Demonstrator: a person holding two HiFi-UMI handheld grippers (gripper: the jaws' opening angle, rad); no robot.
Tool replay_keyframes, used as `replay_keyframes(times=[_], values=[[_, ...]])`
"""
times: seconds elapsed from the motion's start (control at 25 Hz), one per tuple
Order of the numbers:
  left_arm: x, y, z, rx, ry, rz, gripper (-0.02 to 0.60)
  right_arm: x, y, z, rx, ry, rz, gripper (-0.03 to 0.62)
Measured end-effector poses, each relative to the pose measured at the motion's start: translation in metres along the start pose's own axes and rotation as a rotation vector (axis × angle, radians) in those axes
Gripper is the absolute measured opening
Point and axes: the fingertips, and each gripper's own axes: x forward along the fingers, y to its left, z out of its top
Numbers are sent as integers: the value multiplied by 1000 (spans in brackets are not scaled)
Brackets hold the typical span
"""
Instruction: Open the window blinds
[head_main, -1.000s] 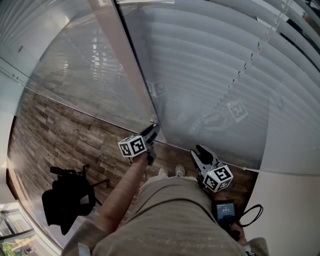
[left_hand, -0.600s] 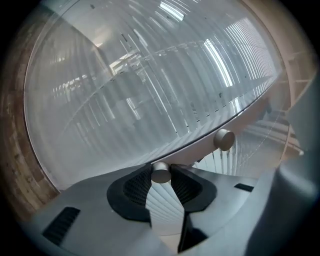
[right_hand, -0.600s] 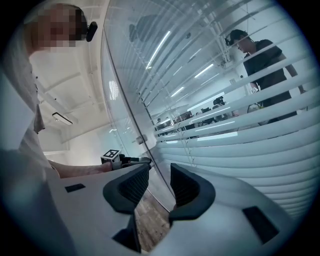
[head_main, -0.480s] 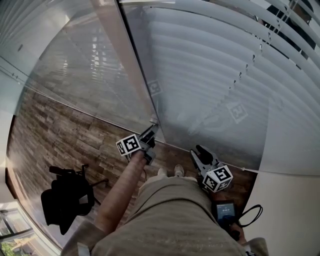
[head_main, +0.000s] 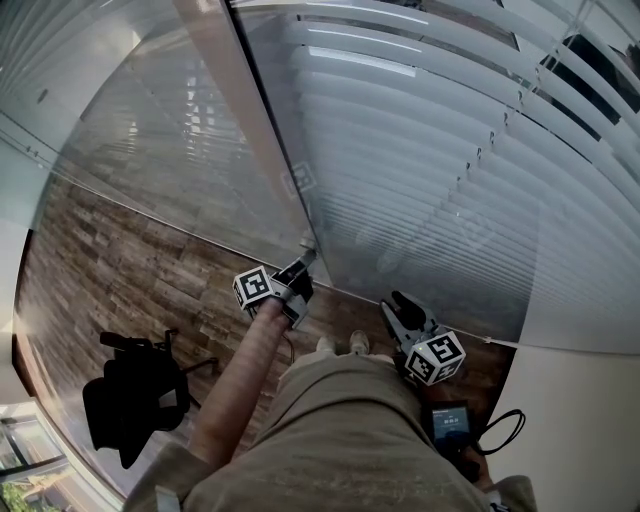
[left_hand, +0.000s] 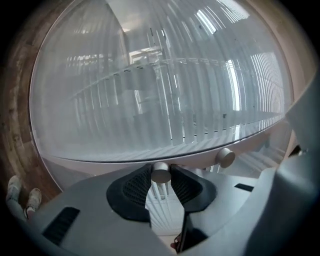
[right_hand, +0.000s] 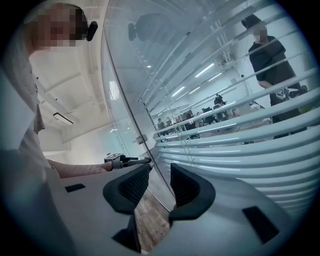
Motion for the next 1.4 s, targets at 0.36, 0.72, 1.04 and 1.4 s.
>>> replay_keyframes(times=[0.36, 0.72, 1.04, 1.4], values=[[1, -1, -2, -184, 21, -78, 135, 1, -1, 3, 4, 0, 2, 126], [1, -5, -7, -203, -21, -134, 135, -2, -2, 5, 0, 0, 7, 126], [-6, -7, -5, 149, -89, -26, 219, -3, -8, 1, 1, 2, 8, 126], [-6, -7, -19, 1080, 81, 426, 224, -5, -10, 5, 2, -2, 3, 126]])
